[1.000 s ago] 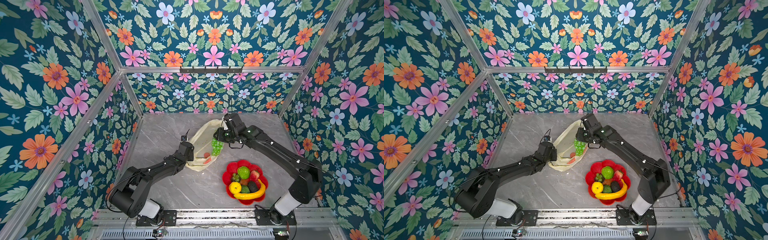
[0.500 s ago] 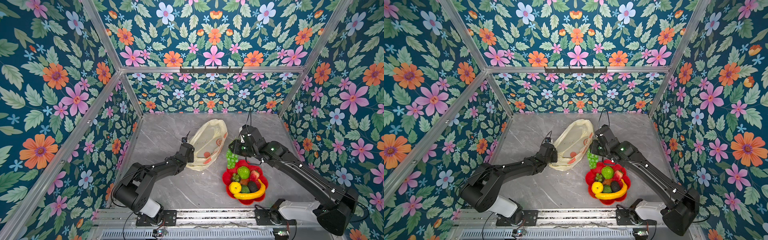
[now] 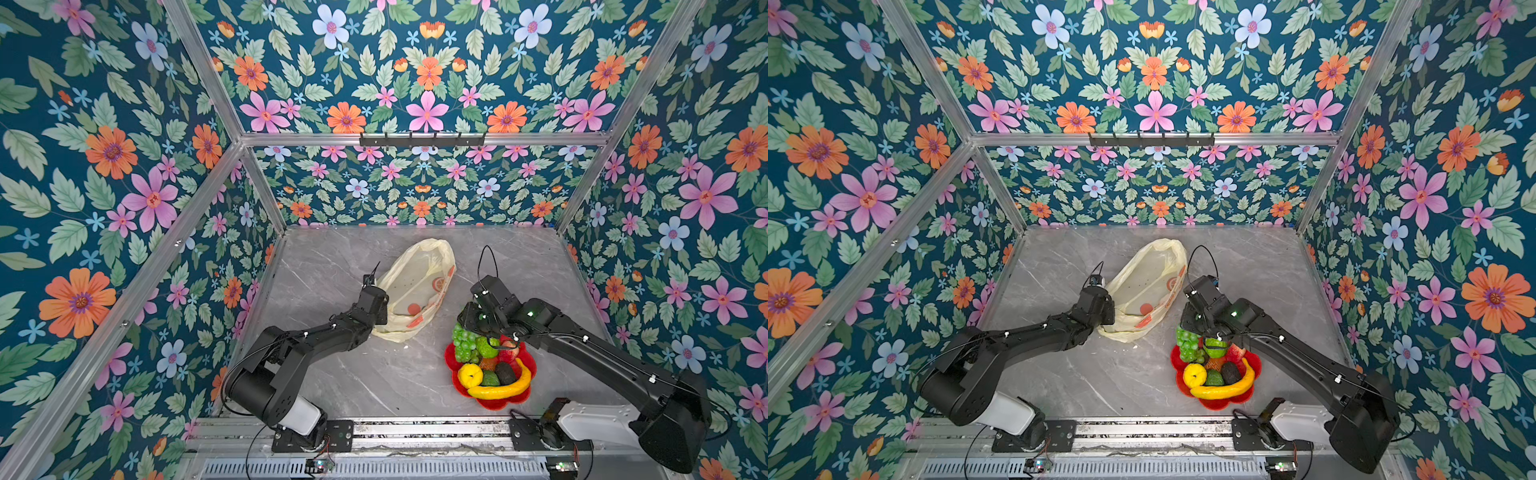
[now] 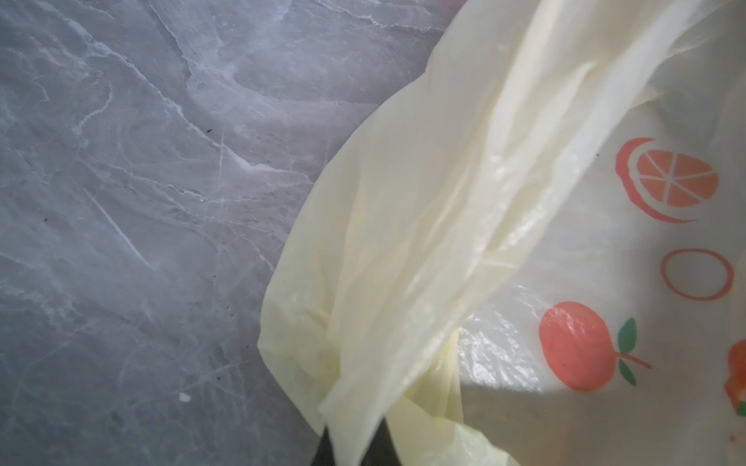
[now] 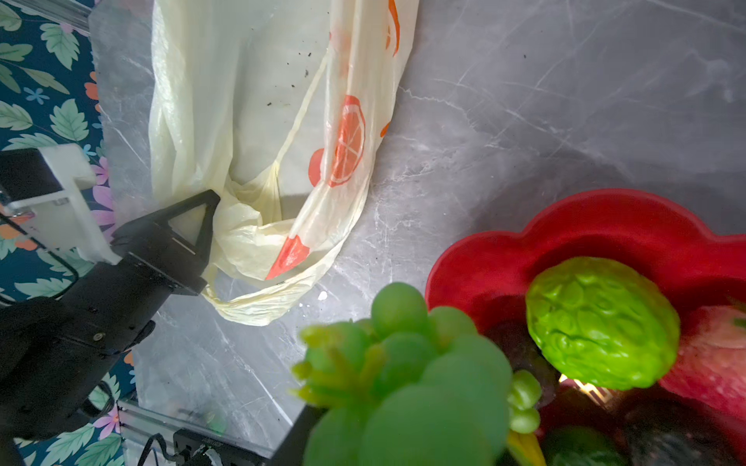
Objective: Take the fake fruits out of the plastic bag
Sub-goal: 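Lower the grapes onto the red plate and open the right gripper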
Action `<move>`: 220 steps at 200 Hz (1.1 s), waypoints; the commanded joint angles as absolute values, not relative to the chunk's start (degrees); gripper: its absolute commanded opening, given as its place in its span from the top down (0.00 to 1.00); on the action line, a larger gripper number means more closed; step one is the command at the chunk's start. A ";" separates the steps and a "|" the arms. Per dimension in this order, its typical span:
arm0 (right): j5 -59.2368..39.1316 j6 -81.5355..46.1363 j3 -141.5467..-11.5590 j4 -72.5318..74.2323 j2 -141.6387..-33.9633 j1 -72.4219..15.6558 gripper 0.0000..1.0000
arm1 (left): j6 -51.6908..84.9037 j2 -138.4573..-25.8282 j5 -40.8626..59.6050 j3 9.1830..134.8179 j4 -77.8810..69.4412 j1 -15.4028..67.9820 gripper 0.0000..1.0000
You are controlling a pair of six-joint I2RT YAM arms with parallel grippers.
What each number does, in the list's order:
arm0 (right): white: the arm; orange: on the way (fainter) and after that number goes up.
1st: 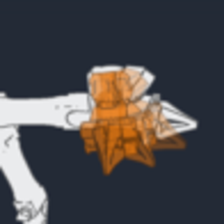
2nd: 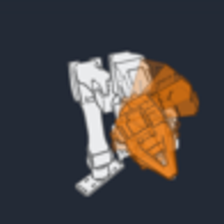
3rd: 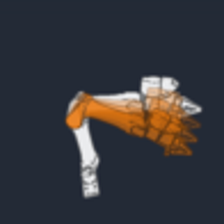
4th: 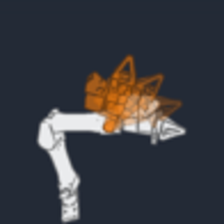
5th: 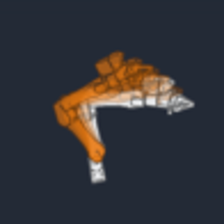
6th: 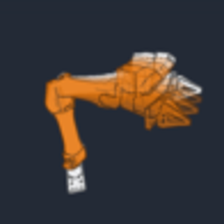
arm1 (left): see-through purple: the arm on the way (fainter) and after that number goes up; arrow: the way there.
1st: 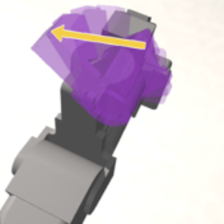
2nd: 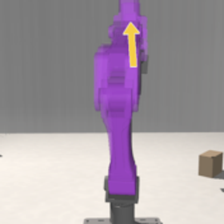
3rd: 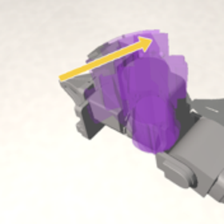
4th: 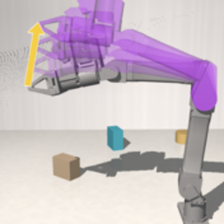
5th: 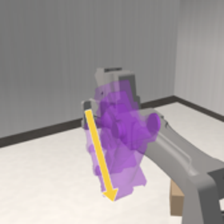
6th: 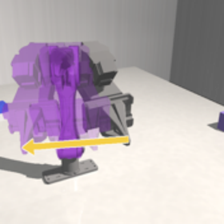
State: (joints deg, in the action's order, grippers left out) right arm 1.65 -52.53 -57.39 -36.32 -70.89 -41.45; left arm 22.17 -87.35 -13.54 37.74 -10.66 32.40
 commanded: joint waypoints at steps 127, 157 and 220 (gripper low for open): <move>9.43 -59.24 -56.88 -41.06 -79.06 -41.46 0.59 | 21.77 -87.41 -13.55 38.22 -11.16 32.35 1.00; 10.15 -59.68 -57.54 -41.51 -81.35 -41.48 0.58 | 21.80 -87.57 -13.44 38.24 -11.16 32.42 1.00; 11.24 -60.21 -59.40 -44.23 -85.08 -41.48 0.51 | 21.84 -87.82 -13.27 38.33 -11.09 32.42 1.00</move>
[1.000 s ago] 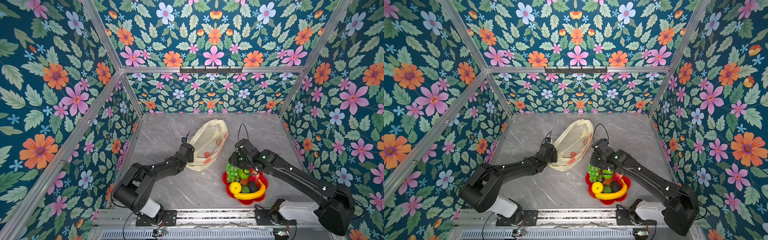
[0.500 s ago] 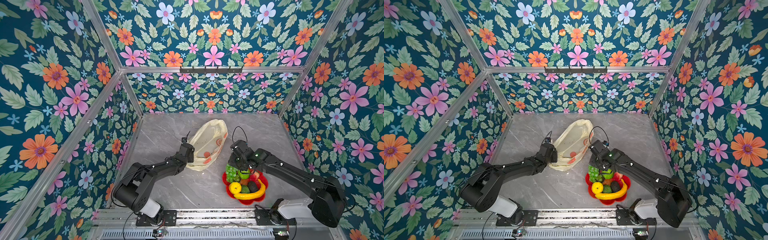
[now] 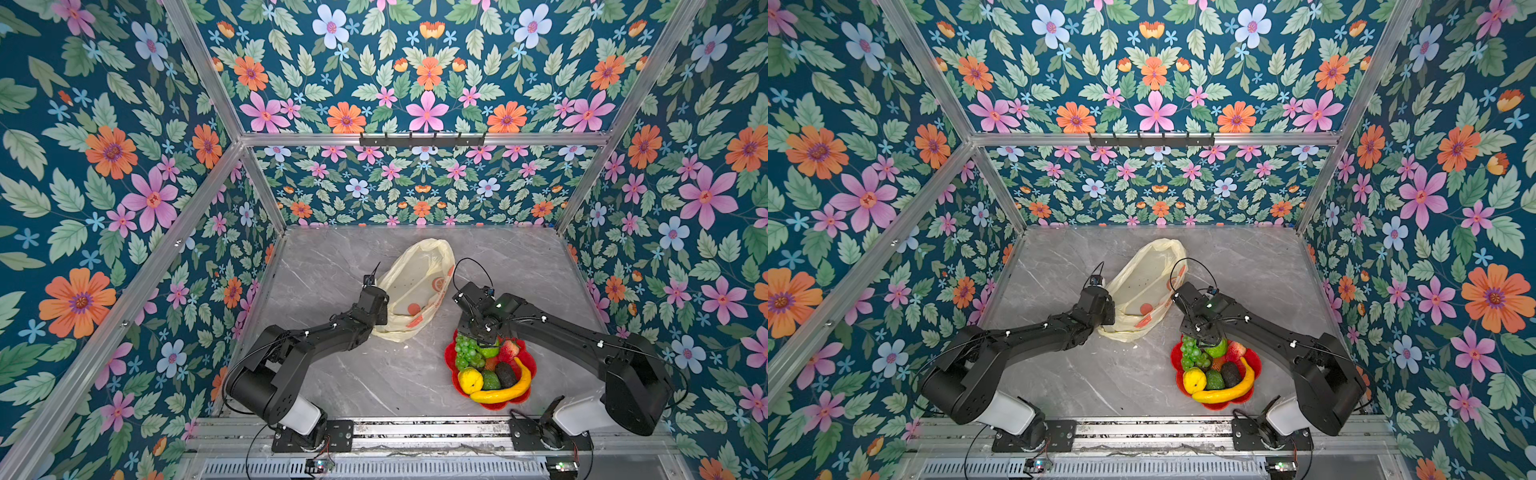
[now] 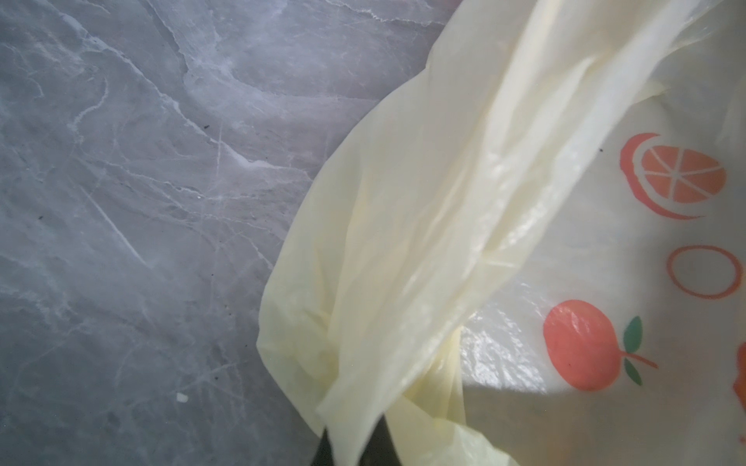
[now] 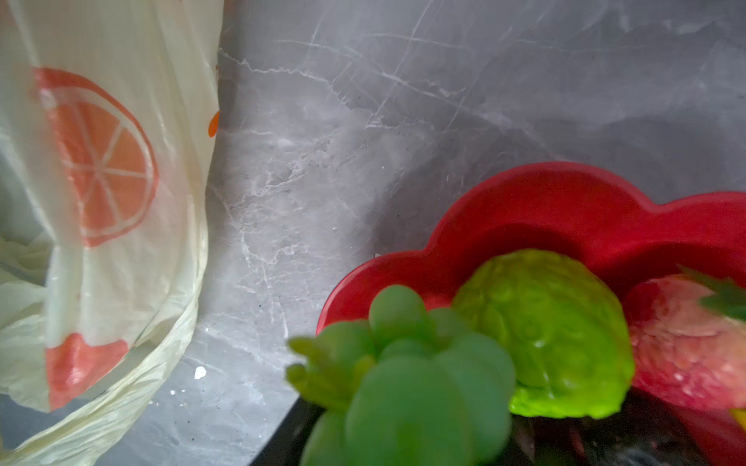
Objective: Take the fake fruits out of the plastic bag
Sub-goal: 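Lower the grapes onto the red plate and open the right gripper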
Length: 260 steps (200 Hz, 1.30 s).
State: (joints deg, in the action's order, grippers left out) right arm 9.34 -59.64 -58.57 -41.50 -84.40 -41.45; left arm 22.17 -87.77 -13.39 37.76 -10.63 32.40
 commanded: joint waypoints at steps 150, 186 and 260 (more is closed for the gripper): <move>13.54 -60.92 -58.96 -46.53 -82.95 -41.48 0.27 | 21.67 -88.42 -13.66 38.48 -11.25 32.36 1.00; 13.62 -60.29 -59.54 -46.32 -82.63 -41.42 0.21 | 21.67 -88.36 -13.87 38.47 -11.25 32.41 1.00; 17.70 -46.48 -61.30 -47.69 -75.43 -41.38 0.20 | 19.78 -89.72 -12.91 40.65 -10.15 32.38 1.00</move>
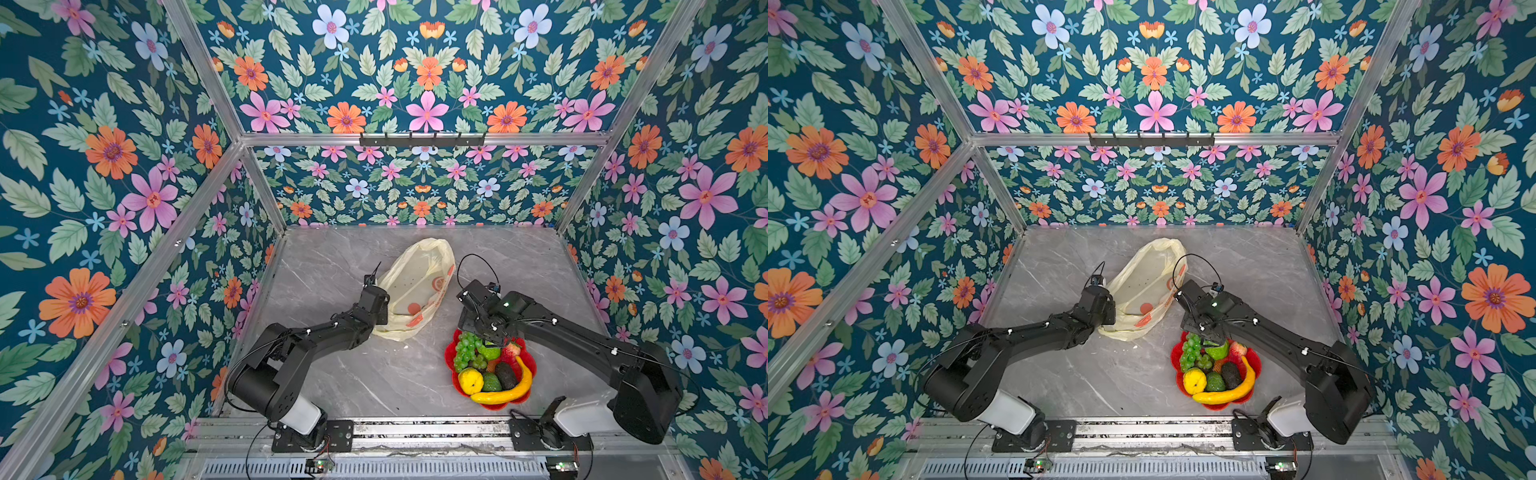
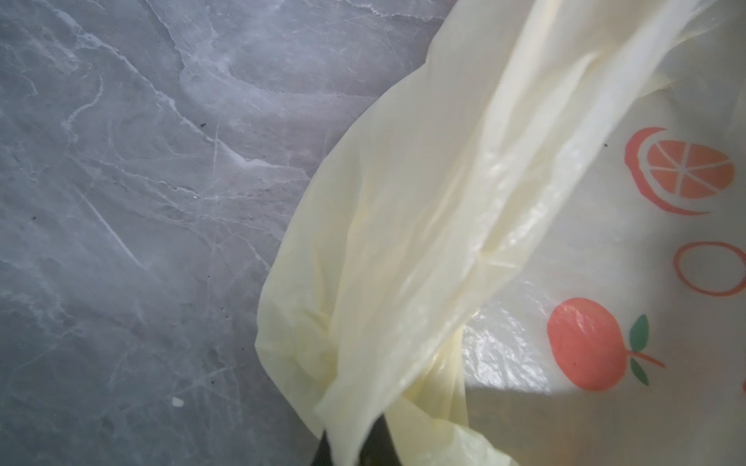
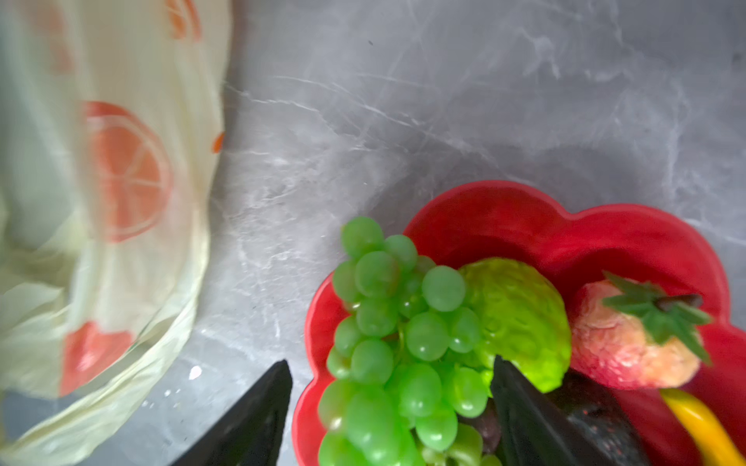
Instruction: Take the fake fruits out of the plastic bag
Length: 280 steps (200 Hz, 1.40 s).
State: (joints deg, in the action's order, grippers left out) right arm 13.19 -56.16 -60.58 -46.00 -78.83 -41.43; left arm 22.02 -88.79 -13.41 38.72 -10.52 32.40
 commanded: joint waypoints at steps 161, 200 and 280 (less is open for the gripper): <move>24.63 -47.78 -39.11 -44.62 -37.85 -41.00 0.21 | -6.74 -125.74 -4.96 106.10 18.35 31.49 0.95; 22.85 -49.48 -37.36 -43.30 -38.34 -40.96 0.20 | -13.64 -134.86 -5.02 120.88 21.25 30.32 0.78; 22.50 -49.37 -37.31 -42.63 -39.67 -40.93 0.21 | -3.89 -130.15 -12.88 129.42 29.36 31.19 0.24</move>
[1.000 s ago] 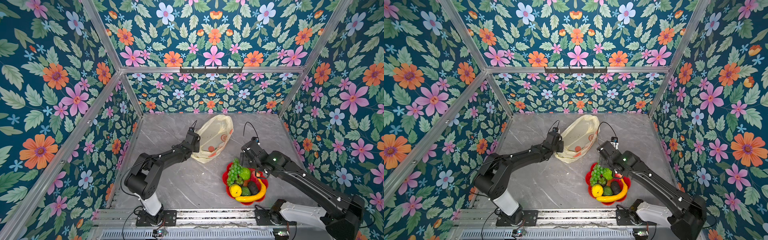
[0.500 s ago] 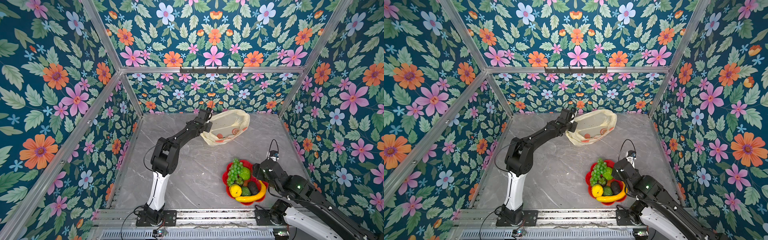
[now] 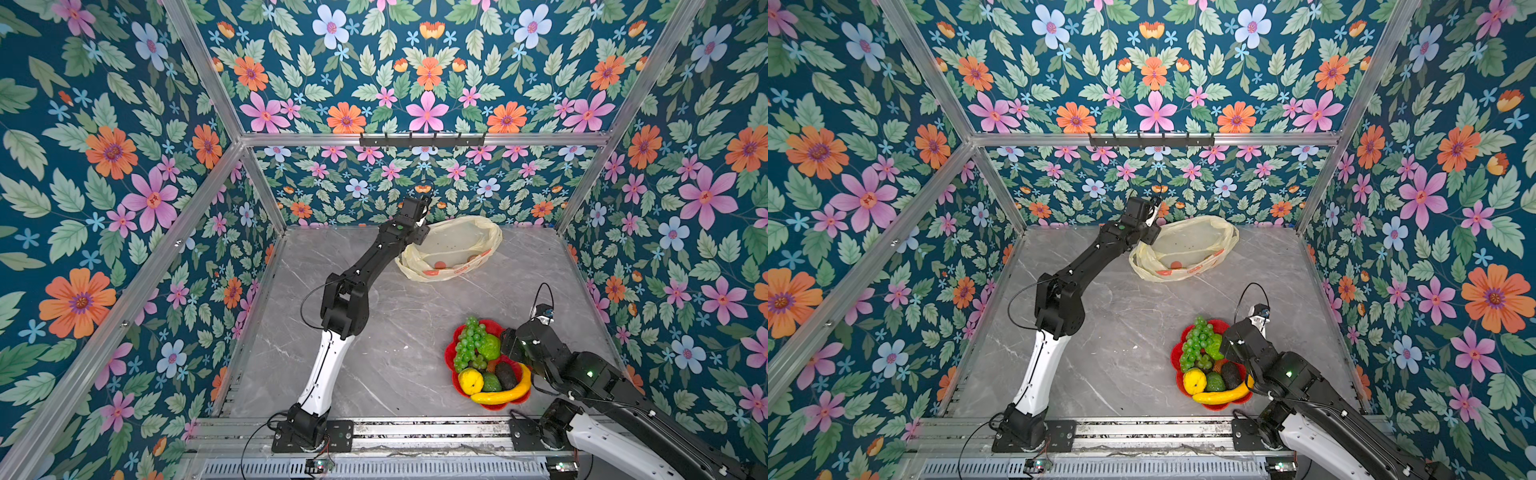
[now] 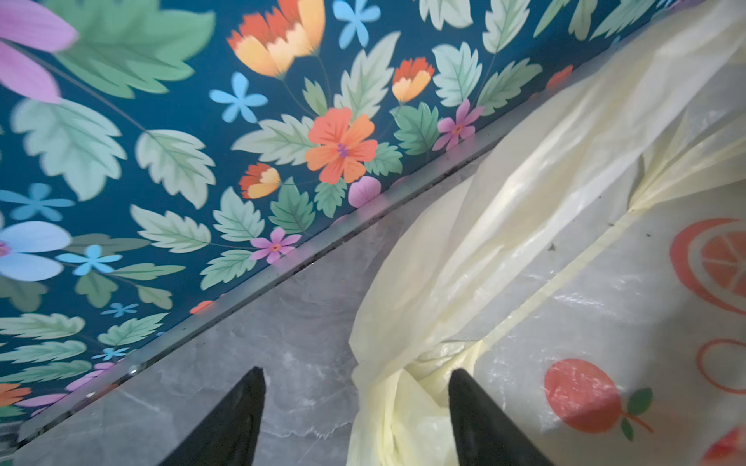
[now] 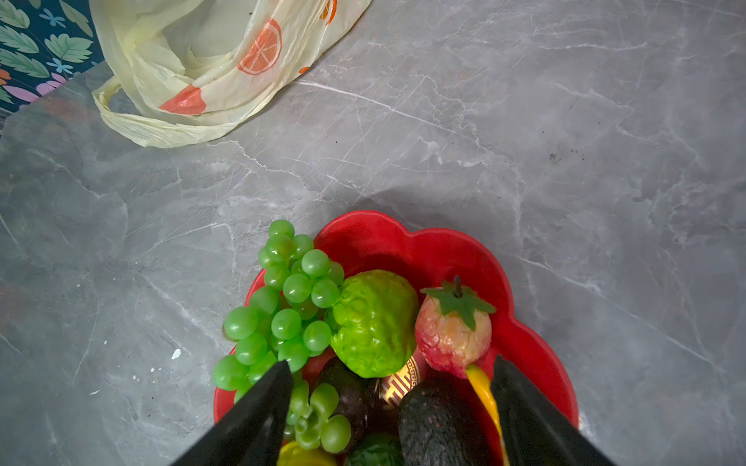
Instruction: Take the fake fruits out of the plastic bag
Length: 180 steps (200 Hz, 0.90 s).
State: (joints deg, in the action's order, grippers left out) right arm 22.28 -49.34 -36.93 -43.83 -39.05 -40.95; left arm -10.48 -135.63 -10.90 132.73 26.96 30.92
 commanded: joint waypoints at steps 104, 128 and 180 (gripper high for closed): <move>23.36 -48.65 -35.26 -39.36 -39.72 -40.87 0.20 | 15.19 -95.54 -1.61 76.36 27.82 48.55 0.29; 23.11 -48.71 -34.98 -38.63 -40.78 -40.82 0.20 | 20.01 -92.31 0.61 70.25 26.12 54.84 0.30; 23.12 -48.69 -34.72 -37.19 -42.42 -40.85 0.20 | 29.00 -92.53 0.70 65.24 24.18 61.81 0.38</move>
